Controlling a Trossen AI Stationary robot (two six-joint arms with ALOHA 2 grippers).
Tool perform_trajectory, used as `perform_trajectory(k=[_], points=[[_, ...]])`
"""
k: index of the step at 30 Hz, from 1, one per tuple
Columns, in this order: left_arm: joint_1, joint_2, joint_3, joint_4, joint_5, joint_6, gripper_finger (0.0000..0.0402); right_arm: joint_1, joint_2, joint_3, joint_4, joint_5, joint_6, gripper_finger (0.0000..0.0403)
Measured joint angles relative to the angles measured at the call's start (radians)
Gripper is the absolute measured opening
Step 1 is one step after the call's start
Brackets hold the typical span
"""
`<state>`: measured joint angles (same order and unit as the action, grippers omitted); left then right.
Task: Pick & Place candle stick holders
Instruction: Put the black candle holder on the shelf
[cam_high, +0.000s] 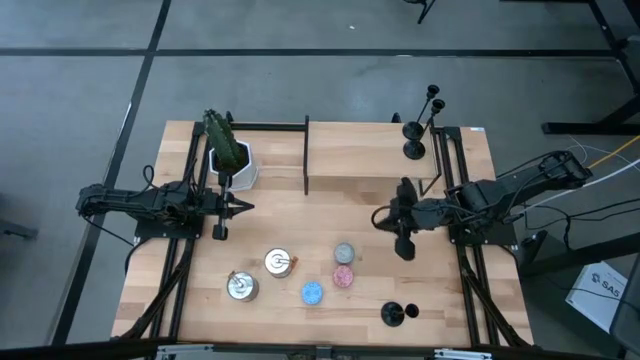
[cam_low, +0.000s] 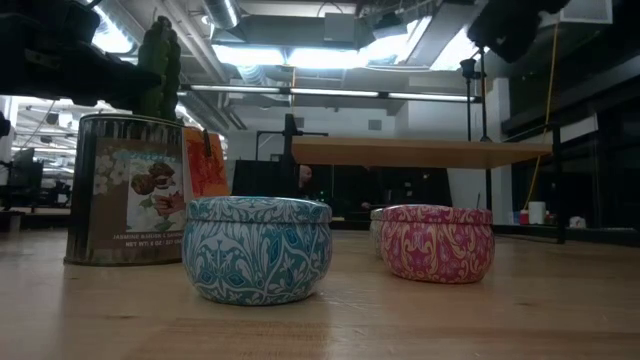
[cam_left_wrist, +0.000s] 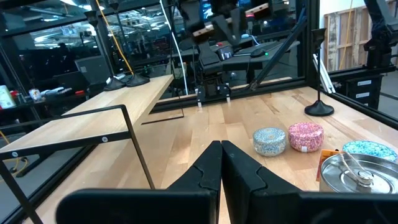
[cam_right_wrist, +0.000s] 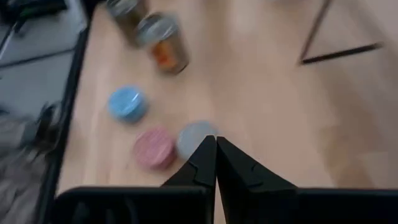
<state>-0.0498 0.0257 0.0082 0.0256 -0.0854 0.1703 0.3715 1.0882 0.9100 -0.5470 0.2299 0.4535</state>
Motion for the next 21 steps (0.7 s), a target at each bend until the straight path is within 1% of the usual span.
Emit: perform_trajectory(k=[1, 6, 15, 19, 21], points=[[0.000, 0.000, 0.000, 0.000, 0.000, 0.000, 0.0004, 0.009, 0.000, 0.000, -0.008, -0.017, -0.014, 0.0014], [0.000, 0.000, 0.000, 0.000, 0.000, 0.000, 0.0004, 0.089, 0.000, 0.000, -0.033, -0.024, -0.033, 0.0015], [0.000, 0.000, 0.000, 0.000, 0.000, 0.000, 0.0004, 0.241, 0.000, 0.000, -0.037, -0.002, 0.045, 0.0015], [0.000, 0.000, 0.000, 0.000, 0.000, 0.000, 0.0004, 0.279, 0.000, 0.000, -0.026, -0.055, 0.068, 0.0015], [0.000, 0.000, 0.000, 0.000, 0.000, 0.000, 0.0004, 0.289, 0.000, 0.000, -0.015, -0.076, 0.106, 0.0015]])
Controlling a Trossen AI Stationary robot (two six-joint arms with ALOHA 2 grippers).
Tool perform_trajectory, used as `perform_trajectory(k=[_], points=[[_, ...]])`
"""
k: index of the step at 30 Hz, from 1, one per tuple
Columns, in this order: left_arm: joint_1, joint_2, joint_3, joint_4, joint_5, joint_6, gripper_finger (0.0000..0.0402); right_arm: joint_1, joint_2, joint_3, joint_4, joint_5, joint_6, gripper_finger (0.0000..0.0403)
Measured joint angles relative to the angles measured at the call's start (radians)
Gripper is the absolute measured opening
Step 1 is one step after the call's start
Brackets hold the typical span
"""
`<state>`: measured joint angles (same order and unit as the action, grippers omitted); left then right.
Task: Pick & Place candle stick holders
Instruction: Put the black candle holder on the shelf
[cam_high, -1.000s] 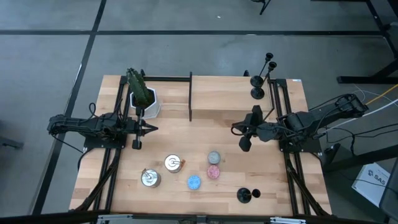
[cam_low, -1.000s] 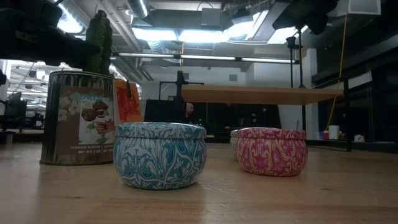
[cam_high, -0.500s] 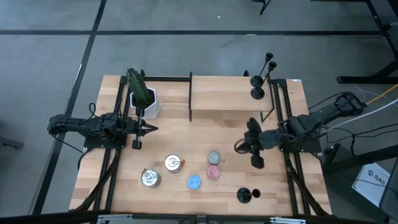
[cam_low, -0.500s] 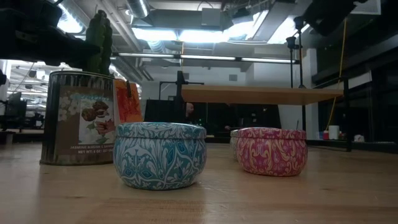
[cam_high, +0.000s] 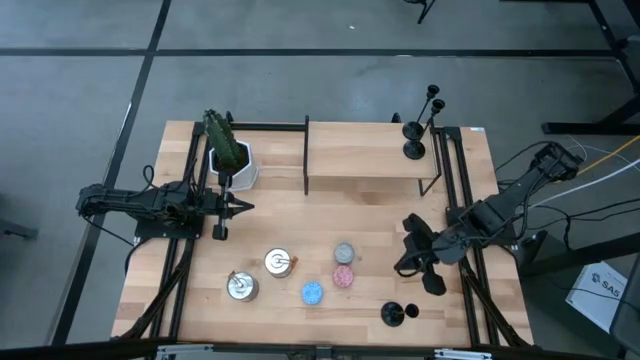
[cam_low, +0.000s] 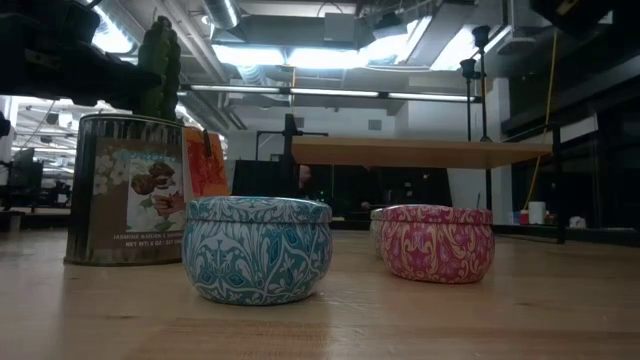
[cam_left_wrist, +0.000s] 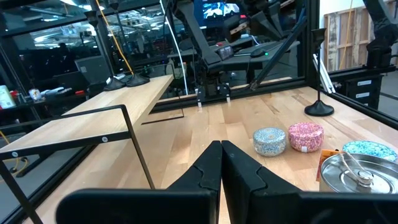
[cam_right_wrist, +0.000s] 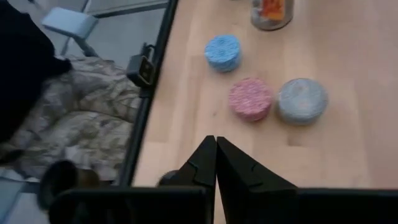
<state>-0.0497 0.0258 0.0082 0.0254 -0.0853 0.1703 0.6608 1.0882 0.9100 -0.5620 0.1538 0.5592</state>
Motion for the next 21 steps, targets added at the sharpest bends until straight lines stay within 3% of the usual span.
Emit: perform_trajectory(k=[10, 18, 21], points=[[0.000, 0.000, 0.000, 0.000, 0.000, 0.000, 0.0004, 0.021, 0.000, 0.000, -0.056, -0.053, 0.065, 0.0028], [0.000, 0.000, 0.000, 0.000, 0.000, 0.000, 0.0004, 0.021, 0.000, 0.000, -0.062, -0.054, 0.070, 0.0116], [0.000, 0.000, 0.000, 0.000, 0.000, 0.000, 0.0004, 0.028, 0.000, 0.000, -0.050, -0.121, 0.040, 0.0143]])
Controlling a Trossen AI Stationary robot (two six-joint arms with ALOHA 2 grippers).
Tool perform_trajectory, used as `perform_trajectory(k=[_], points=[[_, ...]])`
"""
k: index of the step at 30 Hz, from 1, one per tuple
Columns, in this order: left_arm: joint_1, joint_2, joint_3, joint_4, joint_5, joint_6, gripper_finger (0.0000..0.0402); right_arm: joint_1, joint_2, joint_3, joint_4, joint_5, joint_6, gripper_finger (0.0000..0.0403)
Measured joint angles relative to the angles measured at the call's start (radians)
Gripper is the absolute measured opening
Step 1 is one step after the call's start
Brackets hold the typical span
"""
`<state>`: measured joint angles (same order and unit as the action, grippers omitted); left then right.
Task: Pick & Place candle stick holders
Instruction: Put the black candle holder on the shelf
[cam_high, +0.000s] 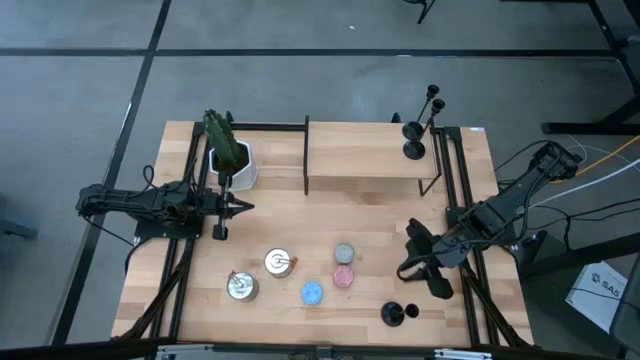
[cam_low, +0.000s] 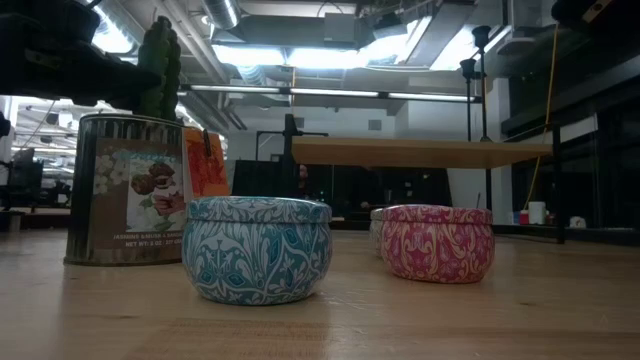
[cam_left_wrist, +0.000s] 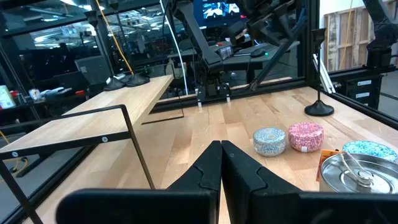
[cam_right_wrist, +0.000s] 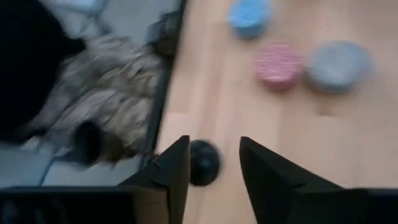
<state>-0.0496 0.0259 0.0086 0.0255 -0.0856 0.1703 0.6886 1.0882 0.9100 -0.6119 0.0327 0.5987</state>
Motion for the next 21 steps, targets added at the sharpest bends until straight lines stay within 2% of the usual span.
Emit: perform_trajectory(k=[3, 5, 15, 21], points=[[0.000, 0.000, 0.000, 0.000, 0.000, 0.000, 0.0004, 0.021, 0.000, 0.000, 0.067, -0.094, -0.133, 0.0148], [0.000, 0.000, 0.000, 0.000, 0.000, 0.000, 0.0004, 0.045, 0.000, 0.000, 0.097, -0.112, -0.163, 0.0144], [0.000, 0.000, 0.000, 0.000, 0.000, 0.000, 0.0004, 0.175, 0.007, 0.000, 0.116, -0.111, -0.090, 0.0107], [0.000, 0.000, 0.000, 0.000, 0.000, 0.000, 0.0004, 0.232, 0.042, 0.000, 0.099, -0.005, -0.090, 0.0099]])
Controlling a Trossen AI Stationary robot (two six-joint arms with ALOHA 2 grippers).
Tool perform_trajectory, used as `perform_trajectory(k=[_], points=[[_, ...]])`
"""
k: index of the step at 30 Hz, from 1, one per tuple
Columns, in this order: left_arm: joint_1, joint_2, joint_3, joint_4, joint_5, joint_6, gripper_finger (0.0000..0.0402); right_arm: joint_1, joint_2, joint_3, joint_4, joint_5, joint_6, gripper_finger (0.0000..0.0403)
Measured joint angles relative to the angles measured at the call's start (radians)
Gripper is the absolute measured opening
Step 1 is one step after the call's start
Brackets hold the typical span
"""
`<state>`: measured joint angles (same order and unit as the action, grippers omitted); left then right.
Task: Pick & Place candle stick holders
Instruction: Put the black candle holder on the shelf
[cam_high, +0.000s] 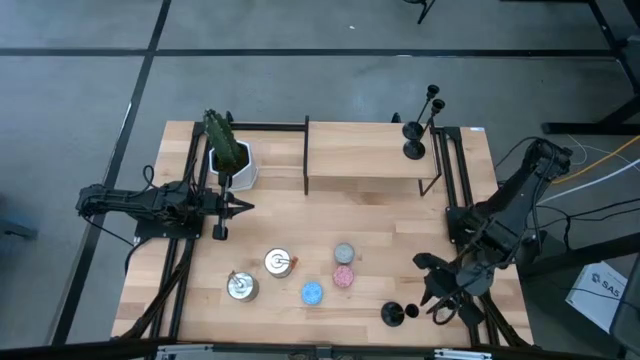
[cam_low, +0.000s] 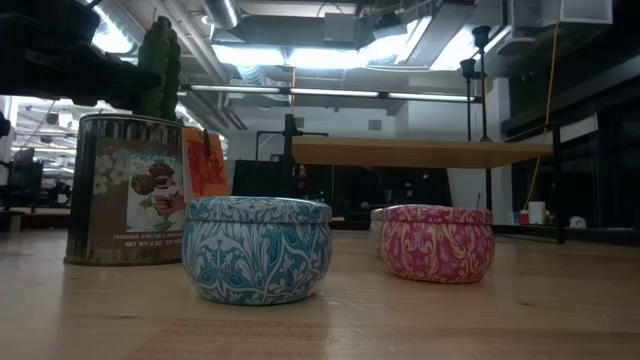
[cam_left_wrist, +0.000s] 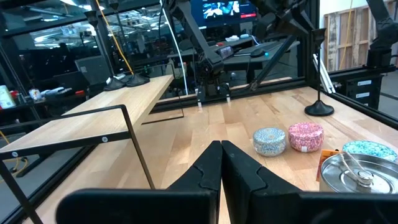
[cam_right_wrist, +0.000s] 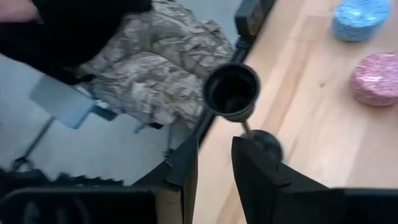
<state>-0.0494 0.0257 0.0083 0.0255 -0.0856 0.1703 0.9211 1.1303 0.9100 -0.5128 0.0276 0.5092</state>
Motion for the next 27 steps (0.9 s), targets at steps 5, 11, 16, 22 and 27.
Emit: perform_trajectory(k=[5, 11, 16, 22, 27], points=[[0.000, 0.000, 0.000, 0.000, 0.000, 0.000, 0.0004, 0.026, 0.047, 0.000, -0.001, 0.113, 0.005, 0.0099], [0.000, 0.000, 0.000, 0.000, 0.000, 0.000, 0.0004, 0.036, 0.109, 0.000, 0.005, 0.142, 0.075, 0.0099], [0.000, 0.000, 0.000, 0.000, 0.000, 0.000, 0.0004, 0.035, 0.138, 0.000, 0.038, 0.157, 0.112, 0.0099], [0.000, 0.000, 0.000, 0.000, 0.000, 0.000, 0.0004, 0.035, 0.162, 0.000, 0.041, 0.156, 0.108, 0.0099], [0.000, 0.000, 0.000, 0.000, 0.000, 0.000, 0.0004, 0.035, 0.177, 0.000, 0.041, 0.179, 0.088, 0.0099]])
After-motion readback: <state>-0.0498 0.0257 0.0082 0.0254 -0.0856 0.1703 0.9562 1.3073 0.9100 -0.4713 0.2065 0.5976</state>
